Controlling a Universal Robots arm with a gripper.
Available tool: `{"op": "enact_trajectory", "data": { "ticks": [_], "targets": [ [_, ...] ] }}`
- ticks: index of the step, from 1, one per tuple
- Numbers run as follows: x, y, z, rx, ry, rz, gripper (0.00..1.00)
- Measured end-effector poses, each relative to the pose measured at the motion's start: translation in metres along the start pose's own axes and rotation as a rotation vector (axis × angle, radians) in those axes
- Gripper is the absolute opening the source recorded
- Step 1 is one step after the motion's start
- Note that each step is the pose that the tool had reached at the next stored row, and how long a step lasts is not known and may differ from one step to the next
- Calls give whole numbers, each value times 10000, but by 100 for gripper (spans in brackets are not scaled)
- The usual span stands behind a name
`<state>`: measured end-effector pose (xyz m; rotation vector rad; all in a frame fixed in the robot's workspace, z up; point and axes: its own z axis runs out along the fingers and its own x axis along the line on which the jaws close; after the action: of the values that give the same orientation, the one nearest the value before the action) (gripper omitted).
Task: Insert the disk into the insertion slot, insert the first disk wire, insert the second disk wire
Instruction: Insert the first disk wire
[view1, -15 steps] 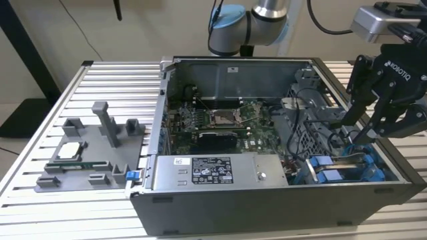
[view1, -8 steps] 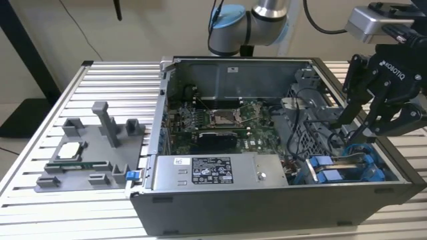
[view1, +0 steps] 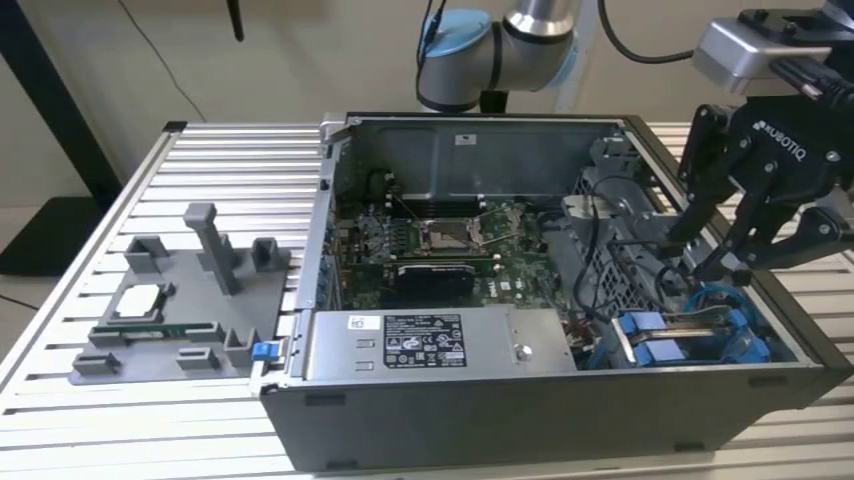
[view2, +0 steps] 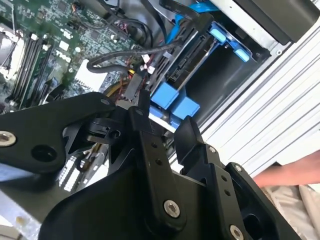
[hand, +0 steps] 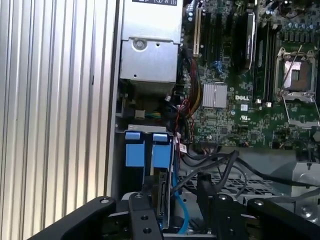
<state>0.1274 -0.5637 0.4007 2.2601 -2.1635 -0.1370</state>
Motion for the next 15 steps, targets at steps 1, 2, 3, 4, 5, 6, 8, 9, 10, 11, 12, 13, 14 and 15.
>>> {"op": "enact_trajectory", "data": {
  "ticks": [1, 2, 3, 4, 5, 6, 8, 9, 10, 11, 12, 13, 14, 15],
  "targets": [
    [0, 0, 2, 7, -74, -85, 100],
    [-1, -1, 3, 17, -138, -166, 100],
    [-1, -1, 5, 35, -193, -248, 100],
    [0, 0, 7, 63, -236, -327, 100],
    [0, 0, 9, 103, -269, -417, 100],
    [0, 0, 12, 145, -301, -496, 100],
    [-2, 4, 18, 230, -375, -620, 100],
    [-3, 10, 23, 278, -410, -659, 100],
    [-4, 20, 31, 332, -439, -686, 100],
    [-5, 30, 39, 380, -453, -709, 100],
    [-8, 41, 49, 428, -465, -731, 100],
    [-11, 51, 59, 475, -473, -754, 100],
    [-13, 62, 69, 523, -478, -774, 100],
    [-17, 76, 80, 574, -482, -793, 100]
  ]
}}
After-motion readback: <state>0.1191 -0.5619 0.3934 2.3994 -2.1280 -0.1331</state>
